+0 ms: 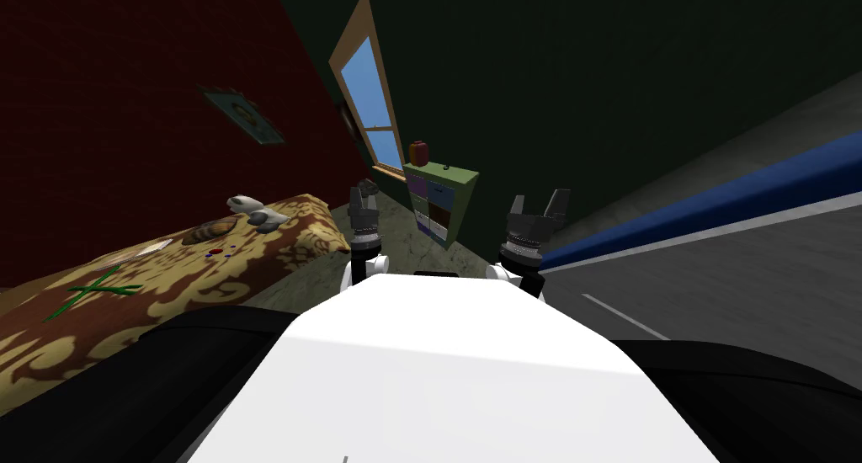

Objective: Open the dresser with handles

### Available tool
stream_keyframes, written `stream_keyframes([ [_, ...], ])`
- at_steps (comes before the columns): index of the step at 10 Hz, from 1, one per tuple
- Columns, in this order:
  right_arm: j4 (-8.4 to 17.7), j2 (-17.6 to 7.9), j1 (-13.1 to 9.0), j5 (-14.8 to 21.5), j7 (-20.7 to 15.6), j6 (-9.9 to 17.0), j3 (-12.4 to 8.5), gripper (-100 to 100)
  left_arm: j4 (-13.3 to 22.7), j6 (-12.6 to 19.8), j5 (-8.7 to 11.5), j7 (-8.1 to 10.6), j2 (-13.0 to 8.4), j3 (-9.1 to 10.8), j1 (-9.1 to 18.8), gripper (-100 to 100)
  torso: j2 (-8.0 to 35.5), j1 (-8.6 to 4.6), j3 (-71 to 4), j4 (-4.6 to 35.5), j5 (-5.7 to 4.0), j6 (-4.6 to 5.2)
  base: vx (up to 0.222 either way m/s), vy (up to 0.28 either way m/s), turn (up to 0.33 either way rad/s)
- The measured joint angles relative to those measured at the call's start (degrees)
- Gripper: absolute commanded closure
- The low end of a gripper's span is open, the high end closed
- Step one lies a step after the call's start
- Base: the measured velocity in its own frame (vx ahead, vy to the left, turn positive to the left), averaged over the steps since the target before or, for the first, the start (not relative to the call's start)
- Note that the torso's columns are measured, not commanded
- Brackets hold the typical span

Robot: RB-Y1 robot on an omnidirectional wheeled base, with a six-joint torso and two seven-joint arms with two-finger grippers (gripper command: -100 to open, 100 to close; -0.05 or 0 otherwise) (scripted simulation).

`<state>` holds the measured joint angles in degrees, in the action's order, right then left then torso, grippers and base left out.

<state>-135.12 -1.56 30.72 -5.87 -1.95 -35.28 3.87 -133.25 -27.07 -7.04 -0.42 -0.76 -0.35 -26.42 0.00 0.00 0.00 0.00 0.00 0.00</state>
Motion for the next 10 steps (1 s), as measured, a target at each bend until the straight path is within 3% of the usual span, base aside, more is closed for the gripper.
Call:
stream_keyframes([
  [2, 0.0, 0.0, 0.0, 0.0, 0.0, 0.0, 0.0, 0, 0.0, 0.0, 0.0, 0.0, 0.0, 0.0, 0.0, 0, 5.97, 0.0, -12.0, 6.0, 0.0, 0.0, 0.0, 0.0, 0.0],
  [9, -0.02, 0.0, 0.0, 0.0, 0.0, -0.01, 0.0, 0, -0.02, -0.01, 0.0, 0.0, 0.0, 0.0, 0.0, 0, 35.39, 0.0, -70.73, 35.37, 0.0, 0.0, 0.0, 0.0, 0.0],
  [10, -0.02, 0.0, 0.0, 0.0, 0.0, -0.01, 0.0, 0, -0.02, -0.01, 0.0, 0.0, 0.0, 0.0, 0.0, -100, 39.62, 0.0, -79.19, 39.6, 0.0, 0.0, 0.018, -0.004, -0.026],
])
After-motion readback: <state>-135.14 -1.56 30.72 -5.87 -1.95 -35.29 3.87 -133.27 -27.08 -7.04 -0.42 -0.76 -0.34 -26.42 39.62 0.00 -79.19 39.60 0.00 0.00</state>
